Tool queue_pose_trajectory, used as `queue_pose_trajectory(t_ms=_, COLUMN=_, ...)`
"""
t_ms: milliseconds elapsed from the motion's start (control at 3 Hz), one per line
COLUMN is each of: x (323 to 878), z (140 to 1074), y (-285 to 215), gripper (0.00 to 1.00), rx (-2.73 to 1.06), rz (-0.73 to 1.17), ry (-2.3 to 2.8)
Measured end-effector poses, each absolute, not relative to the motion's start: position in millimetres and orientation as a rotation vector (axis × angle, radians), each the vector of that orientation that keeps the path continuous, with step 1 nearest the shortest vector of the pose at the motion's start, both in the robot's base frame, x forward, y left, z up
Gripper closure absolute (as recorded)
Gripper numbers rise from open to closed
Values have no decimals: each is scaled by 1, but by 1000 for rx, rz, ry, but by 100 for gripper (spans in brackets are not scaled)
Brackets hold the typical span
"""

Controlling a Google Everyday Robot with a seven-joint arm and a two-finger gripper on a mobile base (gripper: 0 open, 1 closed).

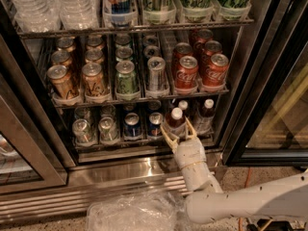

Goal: Pick blue plastic bottle from bottom shelf of fridge

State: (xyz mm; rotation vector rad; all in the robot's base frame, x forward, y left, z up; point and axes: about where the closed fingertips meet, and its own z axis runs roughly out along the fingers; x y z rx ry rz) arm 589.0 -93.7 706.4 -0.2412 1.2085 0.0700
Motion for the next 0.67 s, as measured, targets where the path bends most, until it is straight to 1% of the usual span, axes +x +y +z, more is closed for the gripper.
queue_pose_trajectory(t_ms=667, x=567, z=726, y=-102, gripper=100, rx=-323, rz=101, ry=1179)
